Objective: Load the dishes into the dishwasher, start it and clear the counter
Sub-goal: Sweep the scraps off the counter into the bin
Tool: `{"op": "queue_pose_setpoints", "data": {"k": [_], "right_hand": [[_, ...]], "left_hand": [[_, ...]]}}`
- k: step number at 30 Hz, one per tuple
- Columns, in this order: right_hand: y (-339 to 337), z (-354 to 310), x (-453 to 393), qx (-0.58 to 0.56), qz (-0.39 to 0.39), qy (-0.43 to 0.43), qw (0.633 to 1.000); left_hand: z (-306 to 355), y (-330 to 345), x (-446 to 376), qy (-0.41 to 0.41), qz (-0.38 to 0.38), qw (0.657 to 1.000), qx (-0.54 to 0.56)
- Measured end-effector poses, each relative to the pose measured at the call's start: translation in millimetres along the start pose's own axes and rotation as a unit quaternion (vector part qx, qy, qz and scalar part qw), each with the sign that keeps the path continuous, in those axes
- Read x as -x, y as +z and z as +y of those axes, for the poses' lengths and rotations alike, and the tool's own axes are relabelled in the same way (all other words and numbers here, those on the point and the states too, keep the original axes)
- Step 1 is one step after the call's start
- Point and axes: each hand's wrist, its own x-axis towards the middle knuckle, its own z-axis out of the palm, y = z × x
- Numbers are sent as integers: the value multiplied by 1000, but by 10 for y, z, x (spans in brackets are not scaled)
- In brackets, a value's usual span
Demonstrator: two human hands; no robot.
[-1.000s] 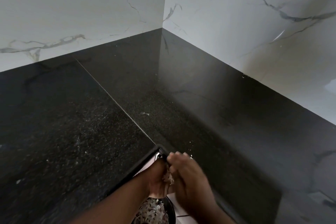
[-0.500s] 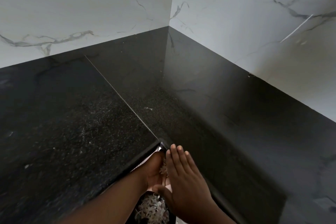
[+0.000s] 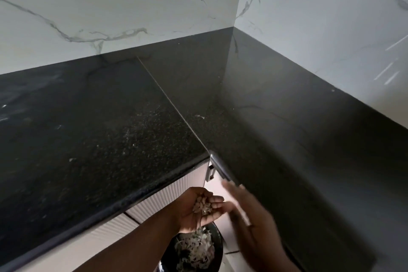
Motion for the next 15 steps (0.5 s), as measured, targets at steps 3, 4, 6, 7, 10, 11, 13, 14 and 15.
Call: {"op": "queue_pose_setpoints", "data": {"k": [3, 4, 6, 7, 10, 11, 13, 14, 15], "right_hand": [[-231, 176, -32, 29, 78, -5, 997], [-302, 236, -71, 79, 84, 0, 993], [-361, 350, -132, 206, 50, 37, 977], [-353, 399, -152, 255, 23, 56, 965], [-251, 480, -186, 382, -37, 44, 922], [-223, 491, -192, 404, -40, 38, 913], [-207, 499, -194, 420, -31, 40, 906], [-208, 507, -191, 422, -24, 41, 905], [-209, 502, -190, 419, -15, 42, 907]], "left_hand": [[-178, -213, -101, 7, 70, 997, 15], [-247, -293, -152, 13, 86, 996, 26], [-392, -456, -260, 25, 121, 991, 54], [-454, -543, -320, 29, 145, 987, 59], [-612, -831, -526, 27, 235, 969, 64], [-642, -936, -597, 24, 258, 964, 58], [-673, -1124, -741, 23, 285, 957, 40], [-674, -1208, -810, 23, 295, 955, 25], [-679, -1295, -869, 21, 305, 952, 9]]}}
